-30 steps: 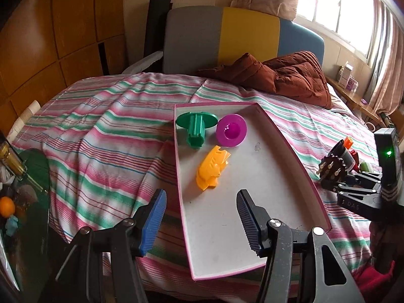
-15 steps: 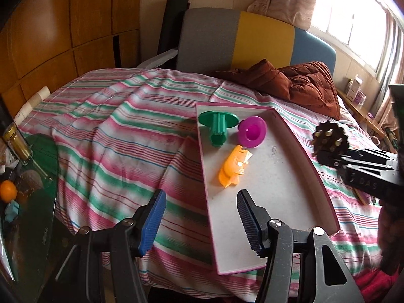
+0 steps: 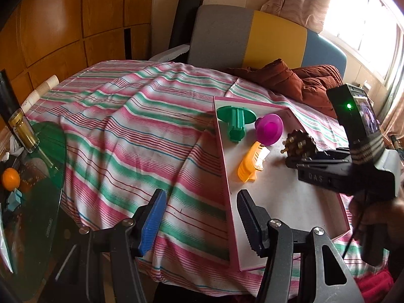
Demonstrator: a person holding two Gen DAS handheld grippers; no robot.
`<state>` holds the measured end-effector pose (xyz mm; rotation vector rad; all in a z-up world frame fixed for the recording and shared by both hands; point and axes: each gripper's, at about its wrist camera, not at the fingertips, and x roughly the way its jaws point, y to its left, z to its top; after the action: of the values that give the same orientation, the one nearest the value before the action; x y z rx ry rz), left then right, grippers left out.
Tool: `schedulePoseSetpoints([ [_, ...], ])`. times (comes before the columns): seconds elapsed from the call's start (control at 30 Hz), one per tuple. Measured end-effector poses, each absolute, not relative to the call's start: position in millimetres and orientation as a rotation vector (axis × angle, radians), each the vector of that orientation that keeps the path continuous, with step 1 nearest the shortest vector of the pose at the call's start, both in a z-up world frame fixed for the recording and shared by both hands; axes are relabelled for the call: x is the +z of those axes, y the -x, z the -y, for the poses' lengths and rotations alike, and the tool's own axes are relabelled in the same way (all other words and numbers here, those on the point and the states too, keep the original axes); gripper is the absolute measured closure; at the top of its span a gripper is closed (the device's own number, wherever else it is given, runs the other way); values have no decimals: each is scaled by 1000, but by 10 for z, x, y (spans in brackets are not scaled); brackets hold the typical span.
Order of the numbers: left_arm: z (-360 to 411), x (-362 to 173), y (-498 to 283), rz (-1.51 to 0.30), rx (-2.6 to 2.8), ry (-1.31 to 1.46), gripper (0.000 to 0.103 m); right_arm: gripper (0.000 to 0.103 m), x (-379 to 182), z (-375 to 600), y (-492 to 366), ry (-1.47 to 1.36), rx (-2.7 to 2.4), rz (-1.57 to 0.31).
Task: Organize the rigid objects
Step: 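Carry the brown brush into the tray and open the right tool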
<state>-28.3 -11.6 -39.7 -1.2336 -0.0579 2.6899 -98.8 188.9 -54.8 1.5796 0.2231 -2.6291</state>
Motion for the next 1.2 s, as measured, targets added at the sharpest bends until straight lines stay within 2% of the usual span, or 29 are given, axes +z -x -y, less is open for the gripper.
schedulePoseSetpoints([
  [0.2, 126, -406, 291, 69, 2684, 1237, 44, 52, -438, -2012, 947, -1523, -2668, -109],
  [0.27, 119, -403, 283, 69, 2684, 1233, 44, 50, -358, -2051, 871, -1483, -2681, -85],
  [0.7, 94, -400, 220, 47, 2683, 1230, 44, 50, -189, -2168, 574, -1413, -2710, -9],
  [1.2, -27, -341, 159, -11, 2674, 1200, 40, 50, -66, -2163, 206, -1312, -2699, -76],
])
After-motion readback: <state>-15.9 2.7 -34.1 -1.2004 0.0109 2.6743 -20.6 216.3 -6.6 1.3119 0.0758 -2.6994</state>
